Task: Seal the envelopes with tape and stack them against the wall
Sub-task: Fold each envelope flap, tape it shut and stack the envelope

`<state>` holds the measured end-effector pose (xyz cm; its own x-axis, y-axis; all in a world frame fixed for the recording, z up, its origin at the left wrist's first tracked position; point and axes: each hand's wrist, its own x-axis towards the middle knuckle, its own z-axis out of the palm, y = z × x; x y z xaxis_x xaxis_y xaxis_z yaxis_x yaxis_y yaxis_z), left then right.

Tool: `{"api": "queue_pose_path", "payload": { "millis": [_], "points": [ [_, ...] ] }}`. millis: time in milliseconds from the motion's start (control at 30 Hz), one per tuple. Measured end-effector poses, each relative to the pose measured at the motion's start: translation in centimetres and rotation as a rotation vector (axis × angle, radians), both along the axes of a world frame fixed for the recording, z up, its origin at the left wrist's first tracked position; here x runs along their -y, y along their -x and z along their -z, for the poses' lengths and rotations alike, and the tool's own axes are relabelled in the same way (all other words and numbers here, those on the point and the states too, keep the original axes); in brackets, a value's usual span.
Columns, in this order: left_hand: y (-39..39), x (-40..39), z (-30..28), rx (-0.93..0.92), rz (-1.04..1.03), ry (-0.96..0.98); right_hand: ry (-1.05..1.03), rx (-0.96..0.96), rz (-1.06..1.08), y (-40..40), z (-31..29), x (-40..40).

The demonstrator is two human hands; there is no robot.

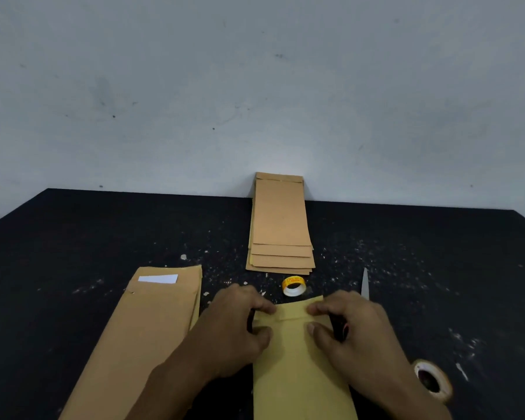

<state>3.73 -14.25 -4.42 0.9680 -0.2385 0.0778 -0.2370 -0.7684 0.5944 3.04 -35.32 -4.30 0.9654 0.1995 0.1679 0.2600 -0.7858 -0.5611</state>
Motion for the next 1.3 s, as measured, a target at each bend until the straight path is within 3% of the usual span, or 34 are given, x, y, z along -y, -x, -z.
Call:
{"api": "queue_pose_path", "payload": {
  "millis": [133, 233, 433, 600, 667, 767, 867, 967, 1300],
  "points": [
    [-0.1, 0.3, 1.3, 0.098, 0.064, -0.148, 0.204, 0.05, -0.05, -0.3, 1.2, 0.1],
    [-0.4, 0.3, 1.7, 0.157, 0.058, -0.163, 0.225, 0.137, -0.033, -0.3, 2.2, 0.5],
    [-0.7, 0.3, 1.7, 0.106, 0.067, -0.159, 0.248, 0.187, -0.051, -0.2, 2.9, 0.0],
    [-2.7, 2.2, -0.6, 0.126, -0.024, 0.07, 0.215, 0.189, -0.044, -0.2, 3.3, -0.2],
    [-4.4, 3.4, -1.9, 0.033, -0.012, 0.082, 0.207, 0.191, -0.037, -0.2, 3.5, -0.2],
    [-7.1, 4.8, -3.2, -0.258, 0.054, -0.065, 0.198, 0.181, -0.037, -0.1, 3.4, -0.2],
    [-8.9, 6.0, -4.0, -0.436, 0.096, -0.243, 0.195, 0.155, -0.054, 0.0, 3.3, -0.2],
    [-9.9, 7.2, -4.6, -0.603, 0.069, -0.265, 0.192, 0.132, -0.079, -0.1, 3.2, -0.2],
    [-10.1, 9.0, -5.1, -0.678, -0.141, -0.161, 0.14, 0.145, -0.081, -0.2, 3.4, 0.0]
  ]
}}
